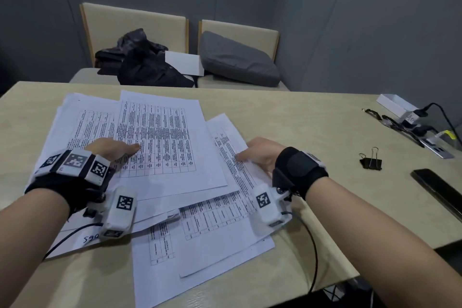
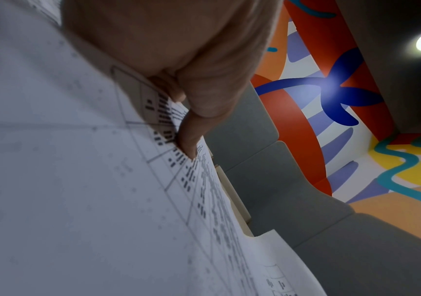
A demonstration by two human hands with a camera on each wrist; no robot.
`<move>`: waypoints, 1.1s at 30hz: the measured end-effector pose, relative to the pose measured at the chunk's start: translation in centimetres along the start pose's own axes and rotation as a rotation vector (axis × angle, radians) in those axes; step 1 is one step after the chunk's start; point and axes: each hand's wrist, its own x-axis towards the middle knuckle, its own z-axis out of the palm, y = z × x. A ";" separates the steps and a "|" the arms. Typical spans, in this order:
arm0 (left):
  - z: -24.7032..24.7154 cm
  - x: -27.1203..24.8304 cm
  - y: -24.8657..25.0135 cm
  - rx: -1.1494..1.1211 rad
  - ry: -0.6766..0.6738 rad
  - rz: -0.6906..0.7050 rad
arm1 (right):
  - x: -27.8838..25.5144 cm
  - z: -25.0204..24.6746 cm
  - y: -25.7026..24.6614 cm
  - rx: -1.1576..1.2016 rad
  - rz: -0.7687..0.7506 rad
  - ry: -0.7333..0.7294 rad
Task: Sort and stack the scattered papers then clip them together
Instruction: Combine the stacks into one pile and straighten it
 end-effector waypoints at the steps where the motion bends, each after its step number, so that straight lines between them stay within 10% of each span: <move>1: 0.0 -0.1 0.0 0.006 -0.001 0.003 | 0.2 0.4 -0.3 -0.017 -0.010 -0.008; 9: 0.3 -0.3 -0.1 -0.006 0.034 0.010 | -1.5 1.0 -2.0 -0.281 -0.104 0.036; 18: 0.2 -1.2 0.0 -0.016 0.071 0.008 | 2.7 2.7 -0.1 0.103 0.041 -0.196; 26: -0.3 -1.2 0.0 0.051 -0.030 0.031 | 0.6 -1.4 -0.2 0.152 -0.083 0.019; 33: -0.3 -1.5 0.3 0.063 -0.032 0.032 | -0.6 -7.2 0.9 0.212 -0.205 0.549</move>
